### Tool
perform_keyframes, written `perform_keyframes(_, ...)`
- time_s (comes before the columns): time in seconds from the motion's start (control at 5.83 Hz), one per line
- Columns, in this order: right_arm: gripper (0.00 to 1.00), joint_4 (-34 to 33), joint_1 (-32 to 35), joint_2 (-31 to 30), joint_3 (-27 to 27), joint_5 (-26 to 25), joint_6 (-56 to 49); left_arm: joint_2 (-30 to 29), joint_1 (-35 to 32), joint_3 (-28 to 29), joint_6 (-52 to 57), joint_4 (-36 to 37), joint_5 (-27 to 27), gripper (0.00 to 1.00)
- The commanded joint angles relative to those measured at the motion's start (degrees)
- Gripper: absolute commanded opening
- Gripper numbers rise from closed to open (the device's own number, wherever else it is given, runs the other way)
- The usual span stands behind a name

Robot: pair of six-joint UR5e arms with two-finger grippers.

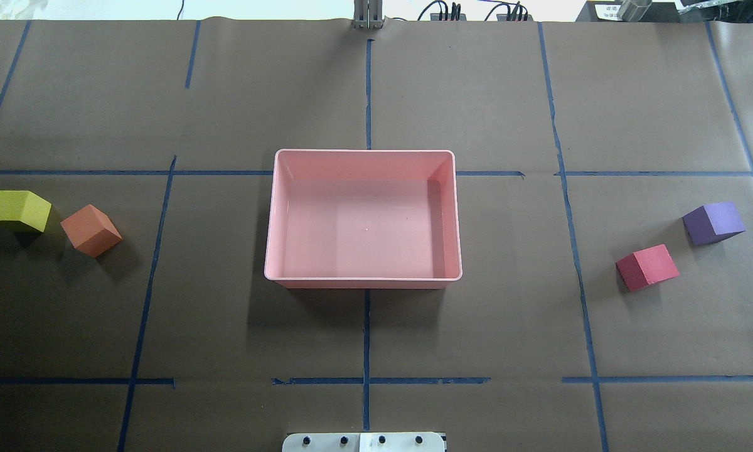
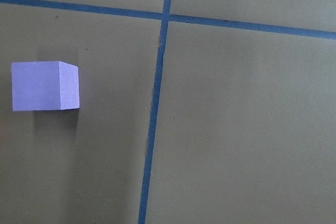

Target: Place blocks into pink bin with both arms

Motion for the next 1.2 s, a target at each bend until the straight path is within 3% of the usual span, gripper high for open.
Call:
perform_keyframes(0.0,1.00,1.9,-0.4,0.4,0.3,0.9,0.4,-0.2,0.1,0.1,0.1,0.0,0.1,1.00)
perform_keyframes(0.34,1.00,6.8,-4.9,0.7,6.2,1.8,1.0,-0.1,0.1,0.1,0.0,0.1,-0.2,1.00)
perform_keyframes(0.69,1.00,10.2,-13.2,0.8,7.3,7.5,13.4,-0.1,0.1,0.1,0.0,0.0,-0.2,1.00)
perform_keyframes(1.03,1.00,26.3,-24.6,0.8,7.2,1.5,32.7,-0.1,0.1,0.1,0.0,0.0,-0.2,1.00)
